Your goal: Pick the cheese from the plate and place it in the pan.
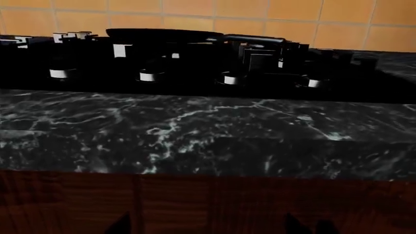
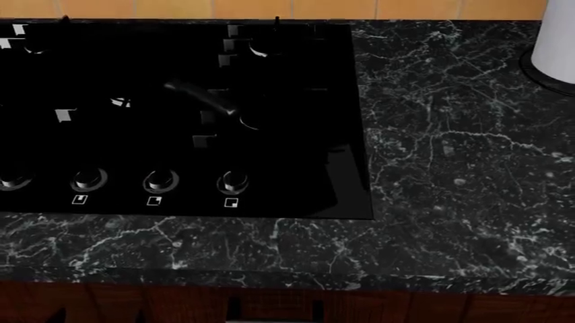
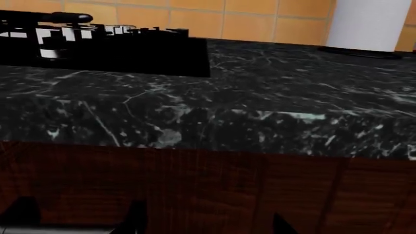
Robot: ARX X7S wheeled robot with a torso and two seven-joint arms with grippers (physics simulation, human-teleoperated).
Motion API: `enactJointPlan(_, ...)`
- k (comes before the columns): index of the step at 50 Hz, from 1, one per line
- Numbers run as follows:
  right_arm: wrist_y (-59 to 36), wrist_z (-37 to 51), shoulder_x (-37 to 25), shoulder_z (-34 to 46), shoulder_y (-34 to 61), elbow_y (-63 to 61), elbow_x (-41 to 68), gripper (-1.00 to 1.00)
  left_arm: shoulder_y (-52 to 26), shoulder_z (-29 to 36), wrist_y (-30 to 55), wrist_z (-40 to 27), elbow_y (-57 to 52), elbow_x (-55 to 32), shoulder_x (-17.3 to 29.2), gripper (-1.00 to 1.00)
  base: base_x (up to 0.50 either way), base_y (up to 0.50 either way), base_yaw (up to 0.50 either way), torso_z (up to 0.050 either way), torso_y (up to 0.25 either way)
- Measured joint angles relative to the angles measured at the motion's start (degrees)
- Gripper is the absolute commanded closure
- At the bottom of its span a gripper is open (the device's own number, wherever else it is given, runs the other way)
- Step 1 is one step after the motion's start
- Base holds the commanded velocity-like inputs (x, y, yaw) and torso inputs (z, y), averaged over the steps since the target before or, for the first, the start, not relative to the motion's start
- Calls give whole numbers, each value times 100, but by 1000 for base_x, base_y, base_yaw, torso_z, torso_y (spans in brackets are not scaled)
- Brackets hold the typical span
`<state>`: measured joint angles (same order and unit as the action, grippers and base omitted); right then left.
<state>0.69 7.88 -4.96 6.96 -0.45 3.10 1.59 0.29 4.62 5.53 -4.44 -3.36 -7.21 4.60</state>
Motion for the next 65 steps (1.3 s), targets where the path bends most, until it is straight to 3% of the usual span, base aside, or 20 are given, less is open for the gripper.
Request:
enactJointPlan(37, -152, 248, -240, 238, 73, -64, 89, -100, -41, 274, 103, -125, -186, -444, 212, -100, 0, 0, 0, 46, 0)
enactJointPlan(43, -1002, 260, -395, 168, 72, -945, 166, -100, -173, -15, 965, -251, -934, -1209, 428, -100, 0, 0, 0, 0, 0)
enactJointPlan(54, -3629, 56, -890, -766, 504, -3504, 1221, -100, -805, -1023, 3337, -1145, -2852, -2967, 1322, -100, 0, 0, 0, 0, 0)
enactJointPlan(65, -5242, -42, -1041, -1666, 1088, -4635, 2175, -100, -1382, -1691, 4726, -1890, -3850, -4147, 1839, -100, 0, 227, 0, 0, 0)
